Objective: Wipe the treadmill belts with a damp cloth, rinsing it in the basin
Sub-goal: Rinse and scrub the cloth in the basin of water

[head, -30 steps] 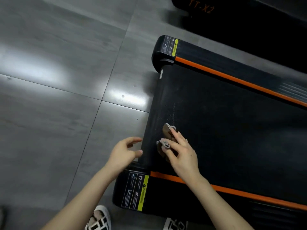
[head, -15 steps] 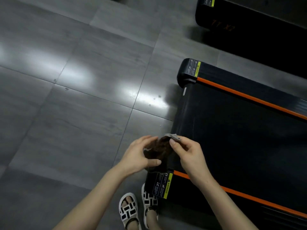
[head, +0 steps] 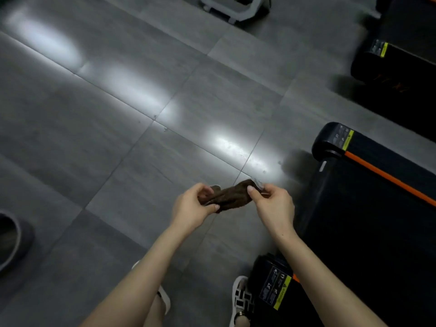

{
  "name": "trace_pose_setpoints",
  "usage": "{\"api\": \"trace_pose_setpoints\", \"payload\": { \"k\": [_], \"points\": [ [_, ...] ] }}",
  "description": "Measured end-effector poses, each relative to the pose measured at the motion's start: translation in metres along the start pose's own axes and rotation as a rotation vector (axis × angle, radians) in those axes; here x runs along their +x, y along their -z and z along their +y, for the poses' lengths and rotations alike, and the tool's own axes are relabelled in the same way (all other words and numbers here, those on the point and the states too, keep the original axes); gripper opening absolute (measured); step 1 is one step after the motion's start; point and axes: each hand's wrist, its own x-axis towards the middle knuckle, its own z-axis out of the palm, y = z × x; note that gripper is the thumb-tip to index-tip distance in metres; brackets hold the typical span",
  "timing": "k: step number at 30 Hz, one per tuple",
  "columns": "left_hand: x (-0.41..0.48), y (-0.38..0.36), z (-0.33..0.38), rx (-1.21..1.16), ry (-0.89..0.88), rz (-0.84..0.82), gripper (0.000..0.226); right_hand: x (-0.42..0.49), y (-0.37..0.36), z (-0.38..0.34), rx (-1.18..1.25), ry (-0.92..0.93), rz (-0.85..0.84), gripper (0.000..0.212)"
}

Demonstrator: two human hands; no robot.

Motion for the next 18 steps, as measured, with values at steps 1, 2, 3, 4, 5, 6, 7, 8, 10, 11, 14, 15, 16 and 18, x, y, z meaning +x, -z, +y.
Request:
{"api": "trace_pose_setpoints", "payload": {
  "k": [1, 2, 3, 4, 5, 6, 7, 8, 10, 11, 14, 15, 16, 18],
  "points": [
    [0.003, 0.022, -0.01, 0.008, 0.012, 0.032, 0.035, -0.001, -0.018, -0.013, 0.031, -0.005, -0.015, 0.019],
    [0.004, 0.045, -0.02, 0.013, 0.021, 0.062, 0.037, -0.003, -0.038, -0.027, 0.064, -0.002, -0.033, 0.019],
    [0.005, 0.07, -0.032, 0.001, 0.027, 0.083, 0.038, -0.007, -0.058, -0.041, 0.072, 0.013, -0.058, 0.017],
    [0.006, 0.095, -0.045, -0.031, 0.025, 0.094, 0.037, -0.011, -0.081, -0.056, 0.068, 0.036, -0.086, 0.014],
    [0.005, 0.12, -0.058, -0.077, 0.022, 0.102, 0.035, -0.018, -0.104, -0.072, 0.028, 0.066, -0.112, 0.011],
    [0.003, 0.145, -0.074, -0.108, 0.024, 0.118, 0.031, -0.026, -0.128, -0.087, -0.039, 0.091, -0.13, 0.01],
    [-0.001, 0.171, -0.09, -0.119, 0.028, 0.145, 0.026, -0.034, -0.151, -0.103, -0.113, 0.112, -0.142, 0.011],
    [-0.005, 0.195, -0.106, -0.114, 0.038, 0.176, 0.021, -0.042, -0.173, -0.118, -0.163, 0.126, -0.152, 0.011],
    [-0.016, 0.244, -0.141, -0.101, 0.081, 0.235, 0.013, -0.059, -0.219, -0.148, -0.21, 0.16, -0.176, 0.012],
    [-0.021, 0.267, -0.159, -0.1, 0.11, 0.264, 0.01, -0.068, -0.241, -0.162, -0.225, 0.177, -0.183, 0.012],
    [-0.038, 0.326, -0.213, -0.134, 0.219, 0.37, 0.007, -0.091, -0.299, -0.197, -0.27, 0.259, -0.245, 0.012],
    [-0.043, 0.344, -0.231, -0.147, 0.255, 0.414, 0.006, -0.1, -0.316, -0.208, -0.292, 0.293, -0.28, 0.013],
    [-0.048, 0.365, -0.253, -0.152, 0.299, 0.467, 0.003, -0.109, -0.339, -0.22, -0.309, 0.328, -0.328, 0.012],
    [-0.056, 0.401, -0.294, -0.173, 0.378, 0.555, 0.005, -0.126, -0.384, -0.24, -0.325, 0.369, -0.45, 0.011]
  ]
}}
